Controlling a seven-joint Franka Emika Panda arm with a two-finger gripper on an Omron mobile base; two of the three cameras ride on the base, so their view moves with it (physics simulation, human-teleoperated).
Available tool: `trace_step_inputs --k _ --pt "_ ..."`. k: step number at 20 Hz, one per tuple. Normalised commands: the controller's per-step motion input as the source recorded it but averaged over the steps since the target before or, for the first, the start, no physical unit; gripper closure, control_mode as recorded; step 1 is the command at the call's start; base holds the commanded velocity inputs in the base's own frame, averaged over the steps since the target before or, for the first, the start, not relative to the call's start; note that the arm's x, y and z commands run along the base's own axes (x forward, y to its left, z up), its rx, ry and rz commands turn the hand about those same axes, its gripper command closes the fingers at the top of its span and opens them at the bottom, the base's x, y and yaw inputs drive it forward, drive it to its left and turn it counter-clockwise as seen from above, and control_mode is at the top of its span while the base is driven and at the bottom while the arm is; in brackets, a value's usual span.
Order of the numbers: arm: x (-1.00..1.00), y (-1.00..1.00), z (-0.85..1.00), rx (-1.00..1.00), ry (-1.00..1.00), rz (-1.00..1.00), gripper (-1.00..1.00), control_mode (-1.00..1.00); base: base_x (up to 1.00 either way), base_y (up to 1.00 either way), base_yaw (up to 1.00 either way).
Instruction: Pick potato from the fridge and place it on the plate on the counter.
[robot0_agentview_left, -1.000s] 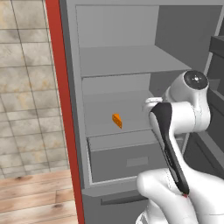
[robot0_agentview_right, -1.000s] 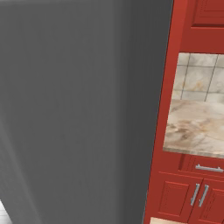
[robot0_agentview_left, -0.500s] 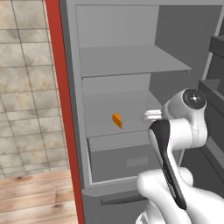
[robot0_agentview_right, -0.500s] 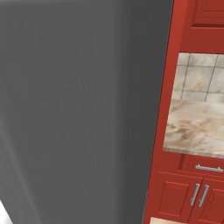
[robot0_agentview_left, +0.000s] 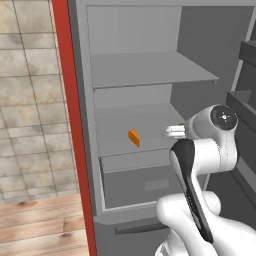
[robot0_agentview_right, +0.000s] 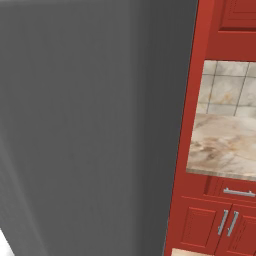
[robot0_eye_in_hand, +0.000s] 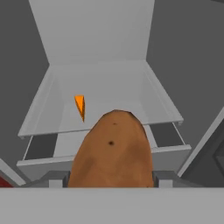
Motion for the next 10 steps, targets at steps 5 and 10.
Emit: trace_step_inputs --k 5,10 --pt "0.0 0.0 0.0 0.0 -0.04 0.0 1.0 -1.0 0.0 0.0 0.0" --pt "0.0 0.0 0.0 0.0 -0.01 0.0 1.0 1.0 -0.01 0.03 0.0"
